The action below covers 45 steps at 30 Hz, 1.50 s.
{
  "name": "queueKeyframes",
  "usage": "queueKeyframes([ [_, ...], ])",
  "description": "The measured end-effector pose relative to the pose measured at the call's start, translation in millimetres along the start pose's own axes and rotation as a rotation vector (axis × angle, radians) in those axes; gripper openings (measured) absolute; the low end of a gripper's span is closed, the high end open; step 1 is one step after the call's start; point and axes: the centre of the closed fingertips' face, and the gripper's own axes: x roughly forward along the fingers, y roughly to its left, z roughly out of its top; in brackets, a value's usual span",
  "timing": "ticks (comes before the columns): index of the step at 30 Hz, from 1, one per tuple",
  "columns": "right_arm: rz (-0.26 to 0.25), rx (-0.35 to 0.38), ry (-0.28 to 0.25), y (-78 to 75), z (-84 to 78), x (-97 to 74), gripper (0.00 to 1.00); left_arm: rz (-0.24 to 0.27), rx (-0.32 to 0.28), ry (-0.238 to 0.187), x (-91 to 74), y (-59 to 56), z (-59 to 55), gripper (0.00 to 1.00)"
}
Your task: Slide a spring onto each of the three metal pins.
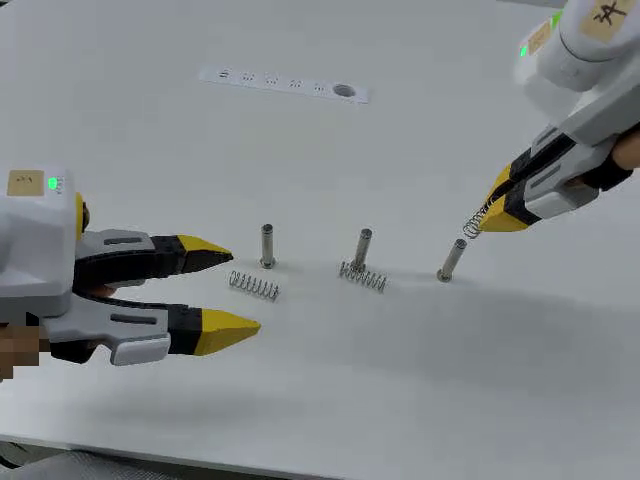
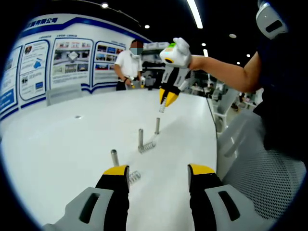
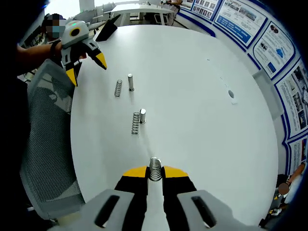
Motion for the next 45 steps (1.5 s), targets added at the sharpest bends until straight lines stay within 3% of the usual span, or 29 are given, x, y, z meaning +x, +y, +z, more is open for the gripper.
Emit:
queueKeyframes([
  [14,0.034,0.002,0.049,-5.3,-5.9,20.3,0.12,0.008,-0.012,0.003,-0.7,2.7,-2.8,0.51],
  [45,0.103,0.04,0.121,8.3,-20.5,68.9,0.12,0.003,-0.021,0.023,0.8,3.3,-8.2,0.51],
])
